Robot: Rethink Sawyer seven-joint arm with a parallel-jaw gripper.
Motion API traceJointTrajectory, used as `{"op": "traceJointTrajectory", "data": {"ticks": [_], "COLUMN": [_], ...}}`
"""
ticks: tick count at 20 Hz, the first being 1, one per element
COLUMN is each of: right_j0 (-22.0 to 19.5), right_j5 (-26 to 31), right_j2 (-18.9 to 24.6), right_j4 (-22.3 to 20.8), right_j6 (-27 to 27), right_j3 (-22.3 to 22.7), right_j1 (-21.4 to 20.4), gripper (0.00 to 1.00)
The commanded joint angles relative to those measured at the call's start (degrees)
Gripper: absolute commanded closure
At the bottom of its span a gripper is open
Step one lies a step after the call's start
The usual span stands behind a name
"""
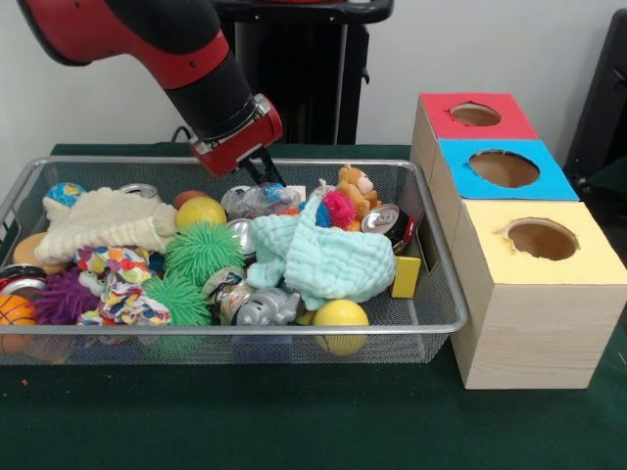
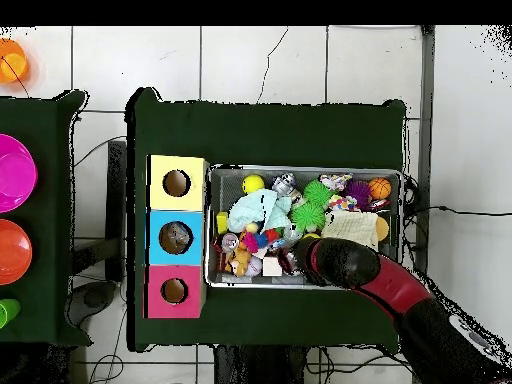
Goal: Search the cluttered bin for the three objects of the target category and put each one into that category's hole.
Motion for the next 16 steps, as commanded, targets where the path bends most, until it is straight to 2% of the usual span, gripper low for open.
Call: {"op": "traceJointTrajectory", "data": {"ticks": [1, 3, 4, 16], "right_j0": [1.2, 1.2, 1.3, 2.7], "right_j5": [-5.1, -5.1, -4.9, -4.5], "right_j2": [3.0, 2.9, 2.7, -0.3], "right_j4": [1.9, 1.4, 1.5, 1.8], "right_j6": [11.9, 11.0, 10.7, 12.5], "right_j3": [1.8, 1.7, 1.8, 1.9], "right_j1": [-2.8, -3.0, -3.2, -6.5], "gripper": [1.0, 1.0, 0.0, 0.0]}}
